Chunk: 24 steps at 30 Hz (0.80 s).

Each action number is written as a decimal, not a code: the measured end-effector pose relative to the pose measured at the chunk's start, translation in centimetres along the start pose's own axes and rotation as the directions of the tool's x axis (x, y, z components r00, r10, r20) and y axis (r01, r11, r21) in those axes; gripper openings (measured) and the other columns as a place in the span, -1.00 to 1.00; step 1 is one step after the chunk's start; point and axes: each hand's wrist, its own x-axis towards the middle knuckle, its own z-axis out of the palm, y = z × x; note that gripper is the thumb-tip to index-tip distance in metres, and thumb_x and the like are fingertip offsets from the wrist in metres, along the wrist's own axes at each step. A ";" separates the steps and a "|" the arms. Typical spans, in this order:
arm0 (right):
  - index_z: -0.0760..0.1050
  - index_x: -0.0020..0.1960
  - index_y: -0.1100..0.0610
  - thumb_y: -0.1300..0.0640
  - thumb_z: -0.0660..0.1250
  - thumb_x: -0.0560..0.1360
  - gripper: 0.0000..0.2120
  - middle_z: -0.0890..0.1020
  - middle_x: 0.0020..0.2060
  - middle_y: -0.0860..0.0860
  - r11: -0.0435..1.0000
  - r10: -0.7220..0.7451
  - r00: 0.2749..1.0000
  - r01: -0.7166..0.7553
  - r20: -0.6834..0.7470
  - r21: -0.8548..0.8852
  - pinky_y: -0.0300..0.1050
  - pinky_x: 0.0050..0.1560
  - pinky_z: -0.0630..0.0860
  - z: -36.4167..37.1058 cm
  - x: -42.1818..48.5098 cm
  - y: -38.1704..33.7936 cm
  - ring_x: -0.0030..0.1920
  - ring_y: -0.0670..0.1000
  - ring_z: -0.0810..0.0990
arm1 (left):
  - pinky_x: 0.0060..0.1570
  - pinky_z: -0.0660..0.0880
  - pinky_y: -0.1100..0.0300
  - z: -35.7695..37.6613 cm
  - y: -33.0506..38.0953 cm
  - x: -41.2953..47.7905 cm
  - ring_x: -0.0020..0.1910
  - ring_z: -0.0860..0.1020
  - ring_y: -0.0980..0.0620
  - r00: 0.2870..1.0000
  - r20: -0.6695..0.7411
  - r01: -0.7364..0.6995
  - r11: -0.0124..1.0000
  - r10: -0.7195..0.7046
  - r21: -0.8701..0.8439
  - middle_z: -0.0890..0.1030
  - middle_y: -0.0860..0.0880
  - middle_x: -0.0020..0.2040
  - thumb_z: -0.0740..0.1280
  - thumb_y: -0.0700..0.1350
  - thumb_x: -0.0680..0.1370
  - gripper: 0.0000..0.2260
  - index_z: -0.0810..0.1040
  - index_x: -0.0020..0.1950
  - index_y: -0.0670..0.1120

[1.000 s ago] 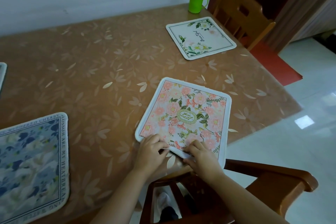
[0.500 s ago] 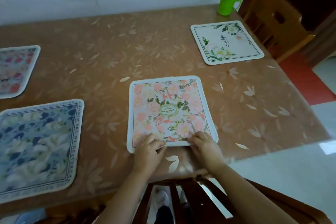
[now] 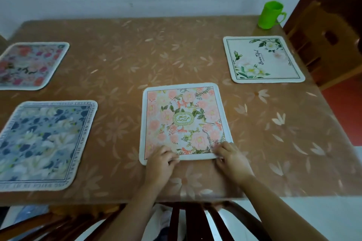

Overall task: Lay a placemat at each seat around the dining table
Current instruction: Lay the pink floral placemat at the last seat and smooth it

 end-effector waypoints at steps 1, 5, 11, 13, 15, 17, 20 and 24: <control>0.55 -0.05 0.22 0.26 0.35 0.37 -0.84 0.57 -0.08 0.16 1.000 -0.014 1.000 0.014 0.003 -0.015 0.07 -0.16 0.52 0.0 0.0 0.0 -0.01 0.22 0.49 | -0.11 0.26 0.35 0.1 -0.1 0.0 -0.20 0.51 -0.02 1.000 -0.001 0.018 1.000 -0.018 -0.006 0.59 -0.08 -0.27 0.54 -0.28 0.24 -0.86 0.65 -0.27 -0.14; 0.57 -0.22 0.19 0.32 0.50 0.19 -0.80 0.60 -0.27 0.12 0.996 -0.089 0.996 0.088 -0.028 -0.032 -0.07 -0.42 0.53 -0.1 -0.4 -0.3 -0.24 0.20 0.58 | -0.17 0.33 0.31 0.3 -0.5 -0.3 -0.17 0.52 -0.04 0.998 0.005 0.055 0.998 -0.055 -0.026 0.58 -0.07 -0.24 0.51 -0.28 0.29 -0.89 0.63 -0.25 -0.17; 0.57 -0.30 0.15 0.32 0.55 0.10 -0.75 0.60 -0.34 0.07 0.991 -0.133 0.990 0.132 -0.043 -0.037 -0.16 -0.53 0.51 0.1 -2.1 -0.2 -0.32 0.14 0.60 | -0.17 0.43 0.18 0.3 -0.3 -1.7 -0.18 0.54 -0.04 1.000 0.025 -0.007 1.000 0.007 0.001 0.58 -0.07 -0.24 0.51 -0.29 0.29 -0.89 0.63 -0.24 -0.17; 0.56 -0.33 0.15 0.32 0.56 0.07 -0.75 0.59 -0.37 0.07 0.990 -0.131 0.991 0.129 -0.032 -0.053 -0.18 -0.56 0.48 -0.2 -2.7 0.0 -0.34 0.13 0.60 | -0.16 0.42 0.18 0.4 0.1 -2.3 -0.17 0.53 -0.04 0.999 0.036 -0.023 1.000 0.023 0.003 0.57 -0.08 -0.23 0.50 -0.28 0.30 -0.89 0.63 -0.23 -0.18; 0.55 -0.36 0.18 0.34 0.54 0.08 -0.78 0.58 -0.38 0.10 0.990 -0.131 0.991 0.130 -0.015 -0.056 -0.17 -0.57 0.47 -0.4 -3.2 0.3 -0.32 0.14 0.60 | -0.15 0.43 0.15 0.7 0.4 -2.8 -0.17 0.53 -0.06 0.998 0.052 -0.044 0.999 0.043 0.012 0.57 -0.09 -0.23 0.50 -0.28 0.30 -0.89 0.62 -0.24 -0.19; 0.53 -0.37 0.23 0.36 0.49 0.14 -0.84 0.57 -0.36 0.16 0.993 -0.112 0.994 0.112 0.005 -0.044 -0.09 -0.52 0.50 -0.6 -3.7 0.7 -0.28 0.19 0.59 | -0.15 0.44 0.11 1.0 0.8 -3.2 -0.16 0.53 -0.09 0.995 0.075 -0.063 0.998 0.060 0.032 0.57 -0.11 -0.22 0.50 -0.28 0.30 -0.89 0.62 -0.23 -0.19; 0.53 -0.35 0.27 0.37 0.45 0.20 -0.89 0.57 -0.33 0.20 0.994 -0.099 0.995 0.099 0.022 -0.041 -0.02 -0.44 0.53 -0.7 -4.5 1.1 -0.24 0.22 0.58 | -0.13 0.42 0.12 1.6 1.2 -3.8 -0.14 0.52 -0.09 0.993 0.096 -0.079 0.996 0.074 0.044 0.57 -0.11 -0.20 0.49 -0.27 0.31 -0.90 0.61 -0.23 -0.19; 0.53 -0.24 0.29 0.30 0.35 0.34 -0.96 0.56 -0.18 0.22 0.994 -0.092 0.994 0.096 0.066 -0.047 0.02 -0.25 0.49 -0.6 -5.5 1.6 -0.08 0.19 0.52 | -0.10 0.37 0.16 1.8 1.2 -4.4 -0.09 0.49 -0.05 0.989 0.127 -0.086 0.995 0.078 0.056 0.54 -0.08 -0.16 0.46 -0.22 0.37 -0.93 0.60 -0.21 -0.16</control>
